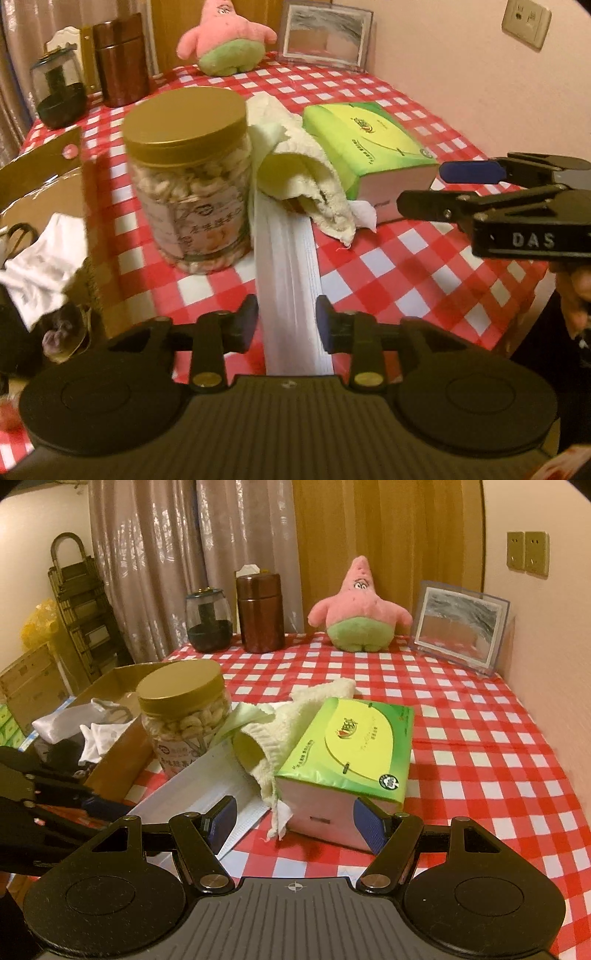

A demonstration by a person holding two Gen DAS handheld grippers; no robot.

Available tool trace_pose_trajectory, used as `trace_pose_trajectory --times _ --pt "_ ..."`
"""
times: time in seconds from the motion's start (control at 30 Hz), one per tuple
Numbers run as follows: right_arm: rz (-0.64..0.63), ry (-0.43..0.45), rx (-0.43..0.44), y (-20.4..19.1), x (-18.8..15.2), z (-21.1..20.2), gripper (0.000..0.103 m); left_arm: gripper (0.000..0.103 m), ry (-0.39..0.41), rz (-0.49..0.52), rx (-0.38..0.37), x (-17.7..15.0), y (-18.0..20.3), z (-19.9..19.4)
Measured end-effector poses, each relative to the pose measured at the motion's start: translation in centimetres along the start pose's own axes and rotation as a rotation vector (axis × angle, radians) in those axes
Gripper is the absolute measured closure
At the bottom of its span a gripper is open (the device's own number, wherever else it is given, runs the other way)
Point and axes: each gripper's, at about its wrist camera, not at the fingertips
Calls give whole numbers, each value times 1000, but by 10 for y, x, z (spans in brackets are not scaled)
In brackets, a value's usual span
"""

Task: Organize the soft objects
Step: 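Grasp the blue face mask edge with the left tool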

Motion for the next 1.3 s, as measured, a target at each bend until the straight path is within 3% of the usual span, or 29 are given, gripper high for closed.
trace_pose_trajectory --times 0.27,0.3,0.4,0.47,0.8,1.2,1.3 --pt "21 -8 6 4 -3 5 32 70 -37 119 50 18 22 27" --pt "26 -6 7 5 -3 5 32 73 -48 132 54 18 24 30" --pt "32 -3 10 7 -3 5 32 97 -65 166 70 15 28 34" --pt "36 -3 11 7 -4 4 32 99 -71 164 63 12 27 33" --pt "26 7 33 -2 -2 0 32 103 -25 71 38 4 -8 -19" --pt "-42 -6 100 -34 7 17 32 103 82 -65 112 -9 -66 -94" --pt "-80 -32 116 -42 8 31 46 103 99 -120 129 -9 -82 -101"
Point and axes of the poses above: each gripper's, at about its wrist camera, not at the fingertips, and z roughly the way its jaws point, y to its right, x to its top, and after that the axes turned 13 degrees about x, right-handed
